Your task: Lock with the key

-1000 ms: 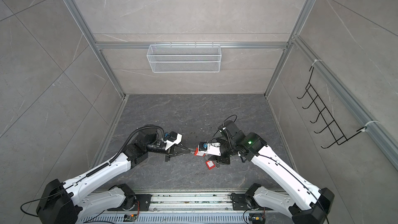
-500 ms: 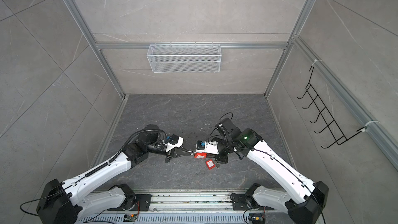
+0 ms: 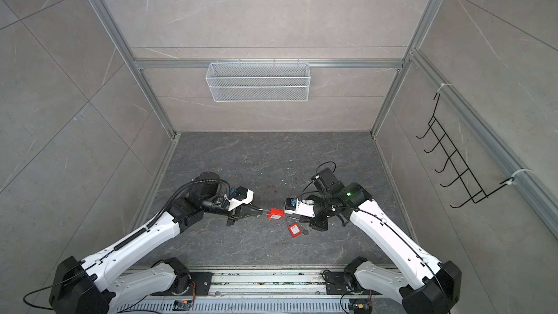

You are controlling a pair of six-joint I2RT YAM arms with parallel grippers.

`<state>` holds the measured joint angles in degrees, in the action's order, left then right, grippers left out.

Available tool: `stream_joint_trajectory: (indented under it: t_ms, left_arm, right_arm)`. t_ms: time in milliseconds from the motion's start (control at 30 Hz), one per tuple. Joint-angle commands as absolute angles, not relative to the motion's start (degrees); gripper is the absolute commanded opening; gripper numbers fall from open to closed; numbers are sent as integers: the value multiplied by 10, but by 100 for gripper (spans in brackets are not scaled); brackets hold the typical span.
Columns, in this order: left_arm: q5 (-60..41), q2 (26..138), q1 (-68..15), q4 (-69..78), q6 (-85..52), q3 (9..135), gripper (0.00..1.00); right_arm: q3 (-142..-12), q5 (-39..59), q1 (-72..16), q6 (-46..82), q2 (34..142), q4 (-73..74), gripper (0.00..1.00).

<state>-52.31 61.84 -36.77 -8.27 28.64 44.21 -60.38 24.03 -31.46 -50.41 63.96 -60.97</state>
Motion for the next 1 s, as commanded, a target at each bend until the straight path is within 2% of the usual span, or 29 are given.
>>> stream_joint_trajectory:
  t_ms: [0,433,667,967]
  left_arm:
    - [-526,614,-363,-122,327,474,0]
    - [-465,799,-360,-476,490,649,0]
    - [-418,889,-362,-523,498,694,0]
    - [-365,984,-394,-558,512,733,0]
  right_arm:
    - [-599,224,-301,-499,634,-628,0]
    - [-624,82,-280,-192,638,-499,0]
    - [-639,-28,-281,-21,648,-510,0]
    - [-578,-39,-282,117,599,-494,0]
